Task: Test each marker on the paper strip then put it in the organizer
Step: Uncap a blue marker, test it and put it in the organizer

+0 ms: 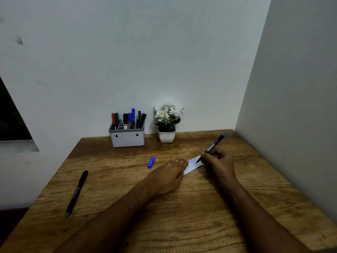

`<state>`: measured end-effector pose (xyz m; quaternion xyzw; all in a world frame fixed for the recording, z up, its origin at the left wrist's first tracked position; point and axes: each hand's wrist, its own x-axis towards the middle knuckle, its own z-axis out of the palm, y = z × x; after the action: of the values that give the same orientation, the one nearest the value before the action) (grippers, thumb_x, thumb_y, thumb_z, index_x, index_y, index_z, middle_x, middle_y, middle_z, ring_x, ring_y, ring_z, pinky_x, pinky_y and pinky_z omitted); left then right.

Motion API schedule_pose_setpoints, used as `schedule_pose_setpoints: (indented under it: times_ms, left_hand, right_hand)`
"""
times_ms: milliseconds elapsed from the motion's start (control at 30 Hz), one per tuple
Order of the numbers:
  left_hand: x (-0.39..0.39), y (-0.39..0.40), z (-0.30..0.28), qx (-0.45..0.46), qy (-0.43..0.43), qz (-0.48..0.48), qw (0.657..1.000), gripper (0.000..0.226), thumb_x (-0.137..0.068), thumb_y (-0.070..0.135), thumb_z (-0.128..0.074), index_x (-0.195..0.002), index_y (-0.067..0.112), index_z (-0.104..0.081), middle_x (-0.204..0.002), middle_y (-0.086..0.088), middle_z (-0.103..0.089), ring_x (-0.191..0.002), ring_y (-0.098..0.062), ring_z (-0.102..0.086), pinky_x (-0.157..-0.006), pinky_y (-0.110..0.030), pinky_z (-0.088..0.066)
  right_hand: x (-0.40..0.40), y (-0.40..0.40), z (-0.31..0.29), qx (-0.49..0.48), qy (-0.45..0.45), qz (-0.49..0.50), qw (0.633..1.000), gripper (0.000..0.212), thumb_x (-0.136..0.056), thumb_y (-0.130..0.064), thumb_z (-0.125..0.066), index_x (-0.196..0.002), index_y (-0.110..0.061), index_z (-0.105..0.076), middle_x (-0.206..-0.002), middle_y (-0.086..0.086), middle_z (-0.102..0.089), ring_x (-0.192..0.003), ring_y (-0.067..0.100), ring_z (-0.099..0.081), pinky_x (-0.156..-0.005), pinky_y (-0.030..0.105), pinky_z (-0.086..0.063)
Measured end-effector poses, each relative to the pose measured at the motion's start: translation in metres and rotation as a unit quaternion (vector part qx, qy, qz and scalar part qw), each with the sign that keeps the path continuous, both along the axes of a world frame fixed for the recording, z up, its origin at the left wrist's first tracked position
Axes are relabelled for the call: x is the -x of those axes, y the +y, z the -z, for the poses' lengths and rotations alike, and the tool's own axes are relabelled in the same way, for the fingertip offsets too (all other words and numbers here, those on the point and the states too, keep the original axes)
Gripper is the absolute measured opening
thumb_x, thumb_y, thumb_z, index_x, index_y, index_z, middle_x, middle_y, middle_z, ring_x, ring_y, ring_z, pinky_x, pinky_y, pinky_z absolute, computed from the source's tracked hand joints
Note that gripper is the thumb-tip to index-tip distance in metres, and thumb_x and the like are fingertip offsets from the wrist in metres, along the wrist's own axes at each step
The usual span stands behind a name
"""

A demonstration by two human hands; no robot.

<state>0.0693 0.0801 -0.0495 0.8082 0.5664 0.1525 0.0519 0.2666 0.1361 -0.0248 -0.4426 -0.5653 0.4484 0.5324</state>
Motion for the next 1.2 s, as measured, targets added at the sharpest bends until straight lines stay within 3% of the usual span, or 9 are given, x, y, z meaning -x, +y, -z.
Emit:
schedule_pose_setpoints:
  times_ms: [133,367,633,767,1067,1200]
  left_hand:
    - [0.001,0.001,0.004,-0.004,0.0,0.002,1.0,0.054,-0.107,0.024,-0.032,-0.159,0.015,-0.019,-0.166,-0.001,-0.017,-0.152,-0.009,-0.01,-0.119,-0.019,-0.002]
    - [0.001,0.003,0.007,-0.006,-0.008,0.003,1.0,0.053,-0.107,0.025,-0.031,-0.159,0.018,-0.019,-0.166,0.002,-0.016,-0.152,-0.006,-0.008,-0.118,-0.016,0.001]
    - [0.001,0.001,0.006,-0.003,-0.007,0.001,1.0,0.053,-0.108,0.027,-0.031,-0.159,0.019,-0.018,-0.166,0.003,-0.015,-0.152,-0.005,-0.008,-0.118,-0.017,0.0]
    - [0.0,0.001,0.005,-0.007,-0.01,-0.001,1.0,0.053,-0.108,0.027,-0.031,-0.159,0.02,-0.019,-0.166,0.003,-0.016,-0.152,-0.005,-0.009,-0.116,-0.015,0.001]
    - [-0.001,-0.001,0.003,-0.005,-0.008,0.0,1.0,0.052,-0.108,0.026,-0.03,-0.159,0.019,-0.019,-0.166,0.003,-0.015,-0.152,-0.006,-0.009,-0.115,-0.015,0.002]
    - [-0.001,-0.001,0.002,-0.006,-0.007,-0.001,1.0,0.052,-0.108,0.026,-0.03,-0.159,0.018,-0.02,-0.166,0.002,-0.015,-0.152,-0.006,-0.008,-0.115,-0.014,0.003]
  right_hand:
    - [0.004,0.004,0.004,-0.015,-0.068,0.017,0.997,0.008,-0.08,0.002,-0.072,-0.081,-0.006,-0.073,-0.075,0.009,-0.075,-0.068,0.019,-0.071,-0.061,0.029,-0.058]
    - [0.01,0.01,0.013,-0.029,-0.149,-0.004,0.988,0.01,-0.084,-0.007,-0.073,-0.082,-0.014,-0.079,-0.076,-0.002,-0.077,-0.069,0.002,-0.071,-0.058,0.014,-0.053]
    - [0.012,0.01,0.014,-0.062,-0.178,-0.017,0.982,0.012,-0.083,-0.009,-0.07,-0.074,-0.012,-0.079,-0.069,0.002,-0.076,-0.066,0.016,-0.072,-0.057,0.035,-0.057]
    - [0.015,0.01,0.015,-0.047,-0.187,-0.023,0.981,0.012,-0.084,-0.01,-0.07,-0.076,-0.013,-0.078,-0.069,0.0,-0.075,-0.063,0.009,-0.07,-0.054,0.024,-0.053]
    - [0.015,0.009,0.014,-0.041,-0.188,-0.012,0.981,0.014,-0.086,-0.009,-0.068,-0.076,-0.012,-0.077,-0.07,0.0,-0.075,-0.066,0.011,-0.072,-0.056,0.028,-0.056]
    - [0.015,0.008,0.013,-0.041,-0.189,-0.009,0.981,0.013,-0.084,-0.007,-0.068,-0.077,-0.013,-0.077,-0.069,-0.002,-0.074,-0.061,0.002,-0.068,-0.051,0.015,-0.048]
